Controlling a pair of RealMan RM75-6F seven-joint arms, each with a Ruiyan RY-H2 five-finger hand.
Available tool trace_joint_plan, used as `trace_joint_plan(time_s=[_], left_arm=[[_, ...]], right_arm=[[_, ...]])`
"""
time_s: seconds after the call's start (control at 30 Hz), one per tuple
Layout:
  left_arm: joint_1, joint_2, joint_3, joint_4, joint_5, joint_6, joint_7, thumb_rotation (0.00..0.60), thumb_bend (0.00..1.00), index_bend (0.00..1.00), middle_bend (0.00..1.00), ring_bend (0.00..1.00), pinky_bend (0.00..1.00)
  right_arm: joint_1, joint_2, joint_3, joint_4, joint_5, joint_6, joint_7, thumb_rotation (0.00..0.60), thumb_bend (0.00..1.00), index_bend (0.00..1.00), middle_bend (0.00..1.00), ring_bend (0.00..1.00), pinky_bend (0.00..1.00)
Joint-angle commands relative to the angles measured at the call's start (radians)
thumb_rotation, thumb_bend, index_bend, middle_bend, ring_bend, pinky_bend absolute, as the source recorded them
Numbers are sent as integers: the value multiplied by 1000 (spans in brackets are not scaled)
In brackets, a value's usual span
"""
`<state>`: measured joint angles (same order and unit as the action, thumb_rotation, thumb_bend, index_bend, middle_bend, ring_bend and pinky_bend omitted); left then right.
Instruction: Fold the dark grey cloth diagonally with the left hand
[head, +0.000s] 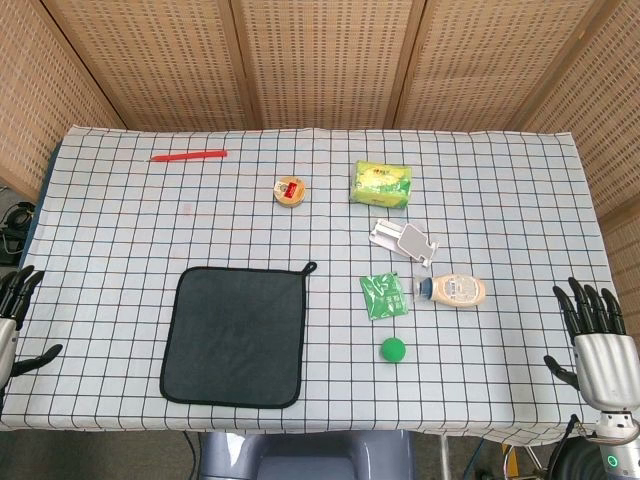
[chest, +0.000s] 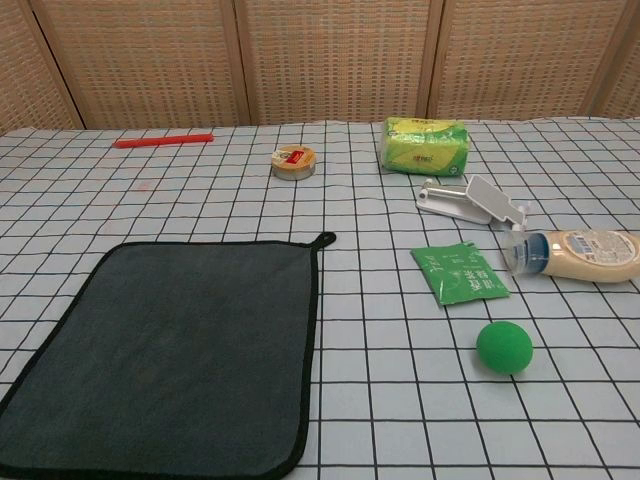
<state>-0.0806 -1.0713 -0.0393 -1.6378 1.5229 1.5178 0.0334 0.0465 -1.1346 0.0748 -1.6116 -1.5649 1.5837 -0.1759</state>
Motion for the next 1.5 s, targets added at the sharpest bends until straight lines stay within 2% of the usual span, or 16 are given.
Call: trace_joint_plan(time_s=[0.03,0.27,0.43,0.57,0.6,0.77,0.93,1.13,1.5], left_arm=[[0,1,1,0,0,-2,-2,600,0,0,0,0,0],[-11,1,1,4,-10,-29,-6,600,0,0,0,0,0],[-62,-7,-5,9,-20,-119,-33,600,0,0,0,0,0],[-164,-25,-35,16,5,-231,-48,600,8,10,0,0,0],[-197,-32,-46,18,13,-262,-46,600,31,26,0,0,0],[-347,-75,-103,30,6,-418,-13,600,291,163,0,0,0],[-495,-156,-159,81,-43,-576,14,600,403,267,0,0,0],[-630,-279,-190,180,-93,-703,37,600,446,352,0,0,0],[-827,-539,-220,439,-192,-861,82,600,462,351,0,0,0]], right_arm=[[-1,0,1,0,0,3,2,600,0,0,0,0,0],[-1,0,0,4,-11,8,12,600,0,0,0,0,0],[0,2,6,5,-8,13,19,600,0,0,0,0,0],[2,-1,13,10,8,5,16,600,0,0,0,0,0],[4,-2,15,11,13,2,13,600,0,0,0,0,0],[7,-7,22,18,30,-7,3,600,0,0,0,0,0],[11,-11,29,26,51,-17,0,600,0,0,0,0,0],[15,-17,34,38,74,-35,-5,600,0,0,0,0,0],[20,-15,55,56,130,-58,8,600,0,0,0,0,0]])
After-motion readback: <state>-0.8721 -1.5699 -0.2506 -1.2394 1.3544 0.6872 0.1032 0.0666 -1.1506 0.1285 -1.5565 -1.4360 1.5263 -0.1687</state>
